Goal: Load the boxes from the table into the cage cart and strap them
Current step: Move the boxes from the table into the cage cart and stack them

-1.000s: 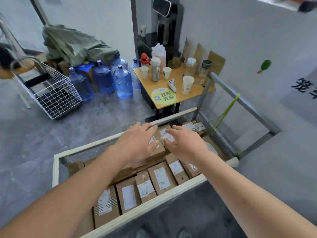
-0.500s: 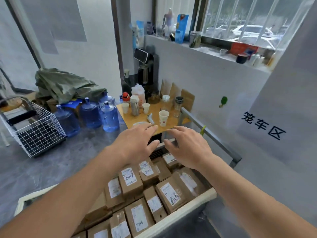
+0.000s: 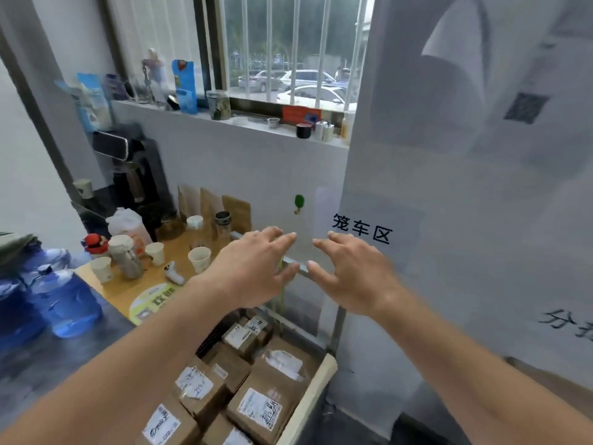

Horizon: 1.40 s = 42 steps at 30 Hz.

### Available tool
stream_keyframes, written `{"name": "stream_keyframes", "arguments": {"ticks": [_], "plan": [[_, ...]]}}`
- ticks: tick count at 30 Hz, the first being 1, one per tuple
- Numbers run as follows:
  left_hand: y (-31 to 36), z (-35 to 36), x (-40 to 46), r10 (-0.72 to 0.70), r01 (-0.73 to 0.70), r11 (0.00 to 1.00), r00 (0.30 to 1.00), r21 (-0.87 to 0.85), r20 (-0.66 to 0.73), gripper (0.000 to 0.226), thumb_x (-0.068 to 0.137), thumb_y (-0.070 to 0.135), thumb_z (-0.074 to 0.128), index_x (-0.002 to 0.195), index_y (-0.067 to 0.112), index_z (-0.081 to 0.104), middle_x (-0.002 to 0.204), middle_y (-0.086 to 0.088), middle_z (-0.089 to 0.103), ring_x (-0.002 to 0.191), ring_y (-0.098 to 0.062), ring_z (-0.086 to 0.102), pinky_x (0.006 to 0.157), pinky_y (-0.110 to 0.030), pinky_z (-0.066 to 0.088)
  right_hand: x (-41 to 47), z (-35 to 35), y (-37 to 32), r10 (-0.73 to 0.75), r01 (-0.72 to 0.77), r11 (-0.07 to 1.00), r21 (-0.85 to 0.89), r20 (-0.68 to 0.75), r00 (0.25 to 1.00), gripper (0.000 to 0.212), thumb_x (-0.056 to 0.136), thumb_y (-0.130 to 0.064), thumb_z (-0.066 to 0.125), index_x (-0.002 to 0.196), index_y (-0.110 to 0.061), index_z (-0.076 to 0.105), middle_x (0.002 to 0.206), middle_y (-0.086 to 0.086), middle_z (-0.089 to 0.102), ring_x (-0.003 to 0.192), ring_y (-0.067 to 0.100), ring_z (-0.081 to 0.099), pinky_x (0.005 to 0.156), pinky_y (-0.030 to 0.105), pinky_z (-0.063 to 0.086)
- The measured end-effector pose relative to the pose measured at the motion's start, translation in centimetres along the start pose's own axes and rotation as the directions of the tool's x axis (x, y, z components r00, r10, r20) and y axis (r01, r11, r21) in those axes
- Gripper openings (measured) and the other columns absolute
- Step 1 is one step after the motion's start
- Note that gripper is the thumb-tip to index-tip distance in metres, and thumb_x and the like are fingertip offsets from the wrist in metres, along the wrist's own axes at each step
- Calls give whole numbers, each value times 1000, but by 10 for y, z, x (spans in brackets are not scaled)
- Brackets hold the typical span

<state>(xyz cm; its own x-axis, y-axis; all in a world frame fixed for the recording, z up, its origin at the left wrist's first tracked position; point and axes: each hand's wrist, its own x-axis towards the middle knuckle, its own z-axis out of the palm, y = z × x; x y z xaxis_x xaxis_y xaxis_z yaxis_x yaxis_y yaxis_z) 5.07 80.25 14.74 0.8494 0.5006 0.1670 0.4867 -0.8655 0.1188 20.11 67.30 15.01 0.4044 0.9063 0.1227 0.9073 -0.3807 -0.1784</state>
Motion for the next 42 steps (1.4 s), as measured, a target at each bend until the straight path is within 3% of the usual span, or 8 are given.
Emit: {"name": "stream_keyframes", "arguments": {"ticks": [10,17,20,26,32,42], "plan": [[89,15,69,391,-389,917,920,-93,5,64,104,58,41,162,34,27,162,7,36,143,-23,43,109,-42,47,-69,-32,65,410,-412,911,-10,-84,908,59,102,-60,44,153,-31,47,157,1,47,143,25,42,116,43,37],[199,38,98,577,-568,814,815,-126,56,62,105,58,38,162,35,25,165,9,30,147,-23,37,112,-42,40,-141,-50,139,605,-606,795,23,-97,790,60,103,-58,43,156,-30,42,163,0,38,148,24,35,120,44,32],[253,51,110,634,-621,771,770,-139,70,61,106,58,37,161,36,25,162,11,31,145,-22,38,112,-40,39,-172,-58,179,672,-674,739,23,-111,732,60,103,-58,42,157,-31,40,164,-1,36,149,24,34,119,42,32],[374,77,137,731,-713,680,679,-171,76,61,104,58,37,160,33,30,159,10,35,141,-24,43,110,-44,44,-237,-75,261,768,-776,630,6,-149,623,56,103,-55,45,152,-29,47,153,0,49,138,26,48,106,40,41],[482,98,152,807,-780,585,586,-221,70,61,103,58,40,158,34,34,156,11,39,136,-24,48,106,-45,47,-298,-85,334,844,-854,521,-14,-143,517,57,101,-57,45,147,-25,52,146,6,55,134,29,52,107,48,45],[630,142,183,920,-872,390,379,-296,96,61,105,56,43,160,32,33,155,7,41,132,-22,51,103,-44,49,-365,-86,425,958,-967,256,-10,-127,256,53,100,-60,44,140,-27,56,147,5,52,135,28,50,106,46,45]]}}
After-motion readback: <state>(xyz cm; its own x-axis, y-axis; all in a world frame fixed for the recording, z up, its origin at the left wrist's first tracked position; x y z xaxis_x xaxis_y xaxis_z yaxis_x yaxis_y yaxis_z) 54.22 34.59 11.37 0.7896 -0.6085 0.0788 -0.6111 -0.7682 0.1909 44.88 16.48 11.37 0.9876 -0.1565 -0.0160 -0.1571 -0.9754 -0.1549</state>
